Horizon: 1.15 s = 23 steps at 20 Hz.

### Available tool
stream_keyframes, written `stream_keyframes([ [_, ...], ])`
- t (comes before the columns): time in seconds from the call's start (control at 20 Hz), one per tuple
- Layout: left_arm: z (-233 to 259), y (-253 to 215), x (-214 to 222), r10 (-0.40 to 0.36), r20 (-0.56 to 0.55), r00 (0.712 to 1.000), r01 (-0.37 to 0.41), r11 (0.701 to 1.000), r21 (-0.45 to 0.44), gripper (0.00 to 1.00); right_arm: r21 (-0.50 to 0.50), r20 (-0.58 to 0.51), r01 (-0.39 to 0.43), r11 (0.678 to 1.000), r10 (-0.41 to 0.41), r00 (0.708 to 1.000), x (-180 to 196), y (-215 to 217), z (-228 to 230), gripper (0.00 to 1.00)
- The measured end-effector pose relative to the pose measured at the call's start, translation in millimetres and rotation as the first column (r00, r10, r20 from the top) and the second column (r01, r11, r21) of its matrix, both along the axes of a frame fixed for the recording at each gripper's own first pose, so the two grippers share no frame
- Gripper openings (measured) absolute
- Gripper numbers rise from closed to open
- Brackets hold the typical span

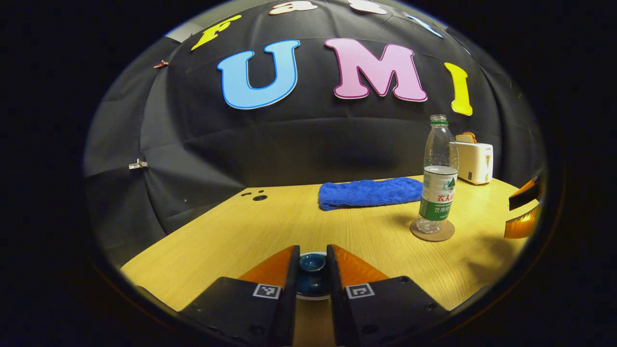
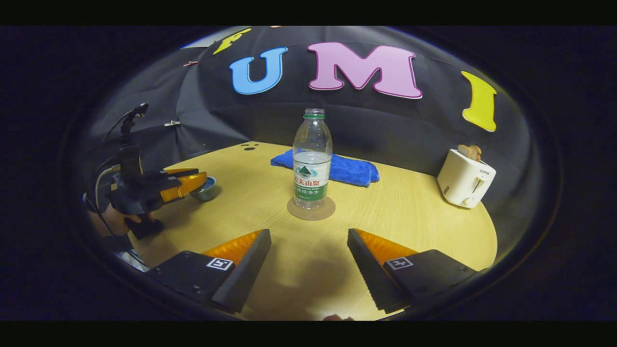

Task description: Open the teacup lid with one hand, grasp the water bottle and pour water into the teacup with the other hand; after pouring, place the water bottle on the coaster and then close the teacup lid.

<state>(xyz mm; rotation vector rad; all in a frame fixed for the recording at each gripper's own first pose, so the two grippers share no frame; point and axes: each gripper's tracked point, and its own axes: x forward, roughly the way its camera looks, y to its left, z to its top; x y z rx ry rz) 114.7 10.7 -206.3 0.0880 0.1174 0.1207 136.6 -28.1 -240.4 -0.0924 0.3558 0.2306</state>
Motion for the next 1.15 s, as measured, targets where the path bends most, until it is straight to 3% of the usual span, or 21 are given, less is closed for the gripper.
stream_keyframes([
  [0.1,5.7,0.9,-4.5,0.01,0.0,1.0,-0.01,1.0,0.0,0.56,0.009,-0.003,0.021,1.0,-0.021,1.0,1.1,-4.7,5.1,0.98],
  [0.25,33.2,2.3,-25.9,0.039,-0.004,0.999,-0.039,0.999,0.017,0.99,0.022,0.004,0.046,0.999,-0.046,0.999,3.7,-11.3,23.9,0.98],
  [0.5,123.3,-22.0,-69.8,0.022,0.025,0.999,-0.022,1.0,-0.018,0.96,0.002,0.129,0.072,0.997,-0.072,0.989,6.1,-29.5,105.5,0.99],
  [0.75,207.4,-46.0,-105.2,0.039,0.087,0.995,-0.033,0.997,-0.071,0.96,0.091,0.239,0.113,0.989,-0.131,0.962,-21.3,-43.7,183.3,0.98],
  [1.0,276.2,-76.7,-124.5,-0.019,0.195,0.981,0.037,0.996,-0.087,0.96,0.085,0.354,0.164,0.983,-0.184,0.917,-50.0,-63.2,233.4,0.98],
  [1.15,291.7,-90.1,-141.4,-0.066,0.23,0.971,0.093,0.989,-0.111,0.96,0.109,0.365,0.207,0.972,-0.233,0.901,-70.0,-66.9,245.9,0.98],
])
